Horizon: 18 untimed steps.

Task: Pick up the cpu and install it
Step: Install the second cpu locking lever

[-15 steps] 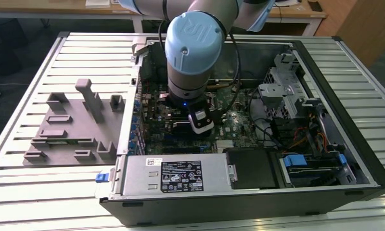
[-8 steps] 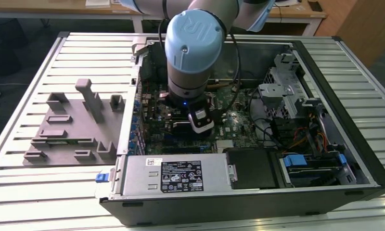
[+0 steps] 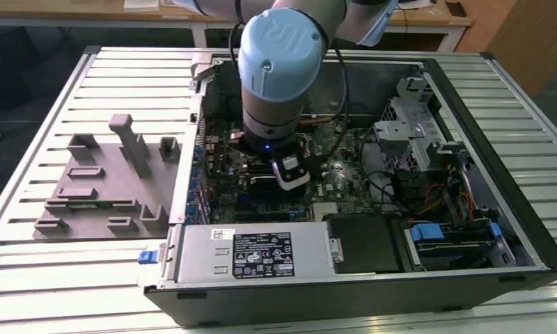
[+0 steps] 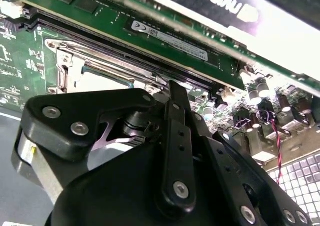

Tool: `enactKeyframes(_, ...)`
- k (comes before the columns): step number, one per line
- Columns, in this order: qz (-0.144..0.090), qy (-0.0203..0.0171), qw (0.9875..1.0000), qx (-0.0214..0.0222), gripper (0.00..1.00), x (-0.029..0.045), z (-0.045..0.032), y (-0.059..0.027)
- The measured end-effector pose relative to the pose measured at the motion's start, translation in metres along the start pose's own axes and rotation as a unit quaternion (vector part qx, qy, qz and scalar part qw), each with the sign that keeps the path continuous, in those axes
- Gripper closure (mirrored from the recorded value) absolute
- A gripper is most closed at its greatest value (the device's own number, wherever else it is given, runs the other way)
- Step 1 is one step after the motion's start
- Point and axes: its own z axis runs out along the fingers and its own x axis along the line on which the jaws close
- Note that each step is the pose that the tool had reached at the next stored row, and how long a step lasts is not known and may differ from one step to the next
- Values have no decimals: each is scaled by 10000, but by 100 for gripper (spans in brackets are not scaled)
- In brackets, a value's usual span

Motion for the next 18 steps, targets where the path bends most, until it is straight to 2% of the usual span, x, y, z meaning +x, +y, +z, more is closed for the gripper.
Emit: enactKeyframes(18,-6,-14,10000,-1,89,14,60,2)
